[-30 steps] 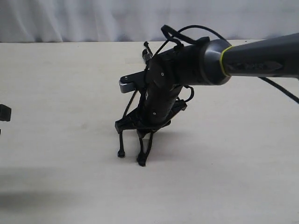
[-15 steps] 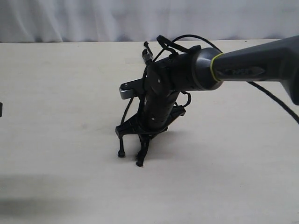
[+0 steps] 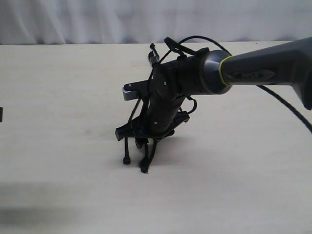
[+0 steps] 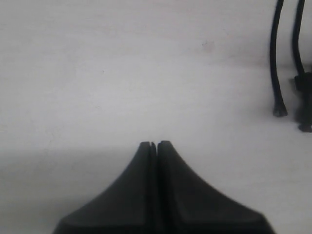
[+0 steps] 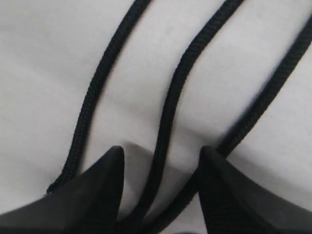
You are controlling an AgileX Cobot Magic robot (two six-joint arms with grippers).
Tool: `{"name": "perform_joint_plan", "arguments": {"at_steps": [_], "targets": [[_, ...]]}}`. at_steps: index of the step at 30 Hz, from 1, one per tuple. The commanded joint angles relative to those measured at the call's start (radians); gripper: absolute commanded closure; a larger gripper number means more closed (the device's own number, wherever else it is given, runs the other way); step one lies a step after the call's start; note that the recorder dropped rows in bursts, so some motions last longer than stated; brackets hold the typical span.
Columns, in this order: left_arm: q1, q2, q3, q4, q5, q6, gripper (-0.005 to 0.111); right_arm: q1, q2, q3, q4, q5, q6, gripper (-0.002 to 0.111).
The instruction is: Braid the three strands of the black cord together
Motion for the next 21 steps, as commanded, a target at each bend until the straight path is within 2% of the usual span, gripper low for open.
{"name": "perform_joint_plan", "arguments": {"at_steps": [1,5,12,14,18,21], "targets": [[0.003,-0.007,-0.01,-0.005,-0.008,0.002,0.107,0.001,0.028,0.003,0.008,-0.013,-0.011,0.073],[0.003,-0.007,-0.01,-0.005,-0.008,0.002,0.107,0.001,0.024,0.003,0.006,0.0,-0.029,0.104],[0.003,-0.007,-0.01,-0.005,-0.008,0.002,0.107,0.001,-0.016,0.003,-0.005,0.014,-0.029,0.104],[0.003,-0.007,-0.01,-0.005,-0.008,0.002,0.107,0.001,-0.043,0.003,-0.005,0.018,-0.029,0.099],[0.003,-0.007,-0.01,-0.005,-0.01,0.002,0.107,0.004,-0.076,0.003,0.02,-0.006,-0.029,0.075],[0.003,-0.007,-0.01,-0.005,-0.014,0.002,0.107,0.024,-0.058,0.003,0.018,-0.033,-0.029,0.065]]}}
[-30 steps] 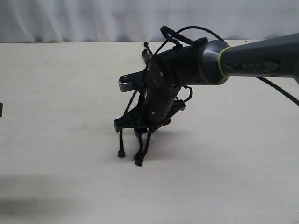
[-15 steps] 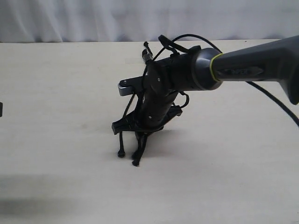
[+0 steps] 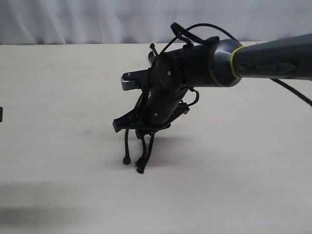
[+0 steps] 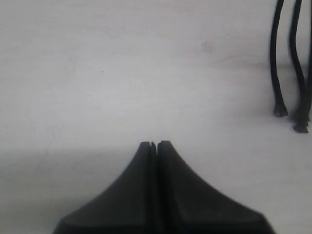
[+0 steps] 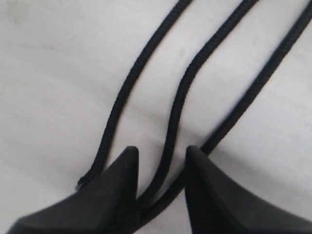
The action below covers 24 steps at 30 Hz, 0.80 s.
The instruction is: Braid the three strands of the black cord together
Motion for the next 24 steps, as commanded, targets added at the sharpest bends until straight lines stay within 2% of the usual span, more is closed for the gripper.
{"name": "perform_joint_plan", "arguments": {"at_steps": [1,8,19,24], "targets": [[0.003,-0.007,-0.01,-0.005,-0.014,0.002,0.107,0.026,0.019,0.001,0.006,-0.046,-0.007,0.064],[0.003,-0.007,-0.01,-0.005,-0.003,0.002,0.107,0.044,0.091,0.001,-0.014,-0.098,0.005,0.065],[0.003,-0.007,-0.01,-0.005,-0.005,0.002,0.107,0.04,0.017,0.001,-0.066,-0.102,0.007,0.065],[0.003,-0.007,-0.01,-0.005,-0.005,0.002,0.107,0.034,0.064,0.001,-0.096,-0.119,0.005,0.065]]}}
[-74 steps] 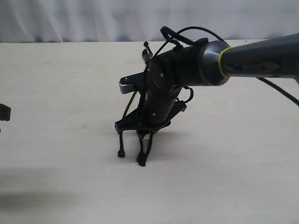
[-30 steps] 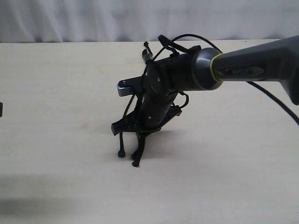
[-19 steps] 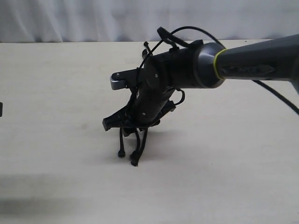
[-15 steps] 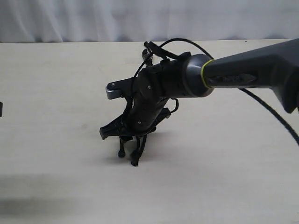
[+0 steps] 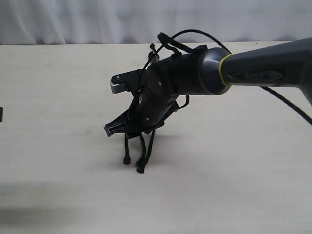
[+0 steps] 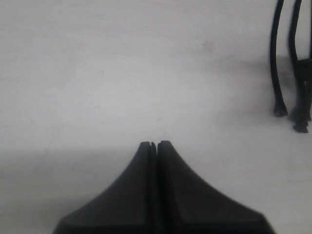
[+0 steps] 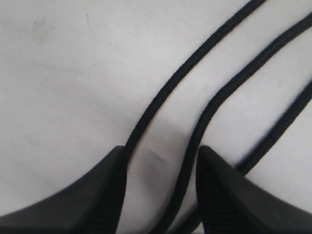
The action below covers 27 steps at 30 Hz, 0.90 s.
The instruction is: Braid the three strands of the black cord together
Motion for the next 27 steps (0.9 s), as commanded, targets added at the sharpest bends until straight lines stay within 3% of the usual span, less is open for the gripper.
{"name": "perform_joint_plan", "arguments": {"at_steps": [1,3,7,9,13,16,23,25,27], "targets": [[0.003,-0.007,-0.01,-0.005,-0.004,0.002,0.107,-0.01,0.054,0.003,-0.037,-0.017,0.003,0.065],[0.003,-0.007,-0.01,-0.005,-0.006,0.002,0.107,-0.01,0.078,0.003,-0.048,-0.015,0.003,0.07],[0.003,-0.007,-0.01,-0.011,-0.021,0.002,0.107,-0.01,0.078,0.003,-0.05,-0.004,-0.012,0.103],[0.003,-0.007,-0.01,-0.026,-0.025,0.002,0.107,-0.01,0.056,0.003,-0.049,-0.018,-0.014,0.104],[0.003,-0.007,-0.01,-0.043,-0.038,0.002,0.107,-0.01,-0.009,0.003,-0.026,-0.071,-0.011,0.104],[0.003,-0.007,-0.01,-0.043,-0.041,0.002,0.107,-0.01,-0.033,0.003,0.097,-0.138,-0.012,0.104],[0.003,-0.007,-0.01,-0.043,-0.04,0.002,0.107,-0.01,0.052,0.003,0.25,-0.261,-0.026,0.103],[0.003,-0.007,-0.01,-0.043,-0.04,0.002,0.107,-0.01,0.068,0.003,0.25,-0.266,-0.026,0.094],[0.003,-0.007,-0.01,-0.045,-0.044,0.002,0.107,-0.01,0.051,0.003,0.25,-0.25,-0.026,0.07]]}}
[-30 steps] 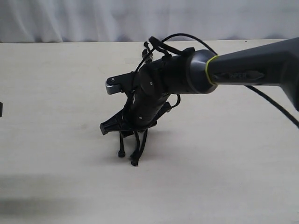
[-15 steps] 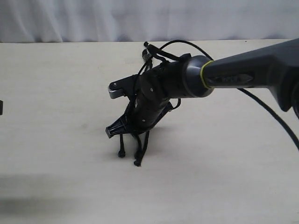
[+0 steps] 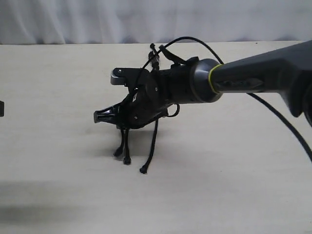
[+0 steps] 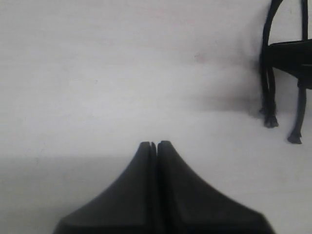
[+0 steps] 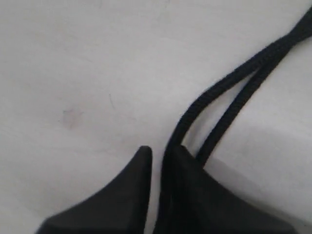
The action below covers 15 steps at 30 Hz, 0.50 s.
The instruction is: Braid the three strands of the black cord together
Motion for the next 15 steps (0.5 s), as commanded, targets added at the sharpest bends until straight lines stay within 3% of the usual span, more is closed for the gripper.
{"name": "perform_joint_plan", "arguments": {"at_steps": [1,7,15], "targets": [[0.003,-0.007,-0.01,-0.02,-0.015,0.002,0.107,-0.002,-0.04,0.001,-0.009,0.01,-0.033,0.058],[0.003,-0.007,-0.01,-0.032,-0.023,0.002,0.107,-0.002,-0.078,0.001,-0.162,0.312,-0.083,0.06],[0.003,-0.007,-0.01,-0.035,-0.023,0.002,0.107,0.048,-0.057,0.001,-0.165,0.344,-0.115,0.06]]}}
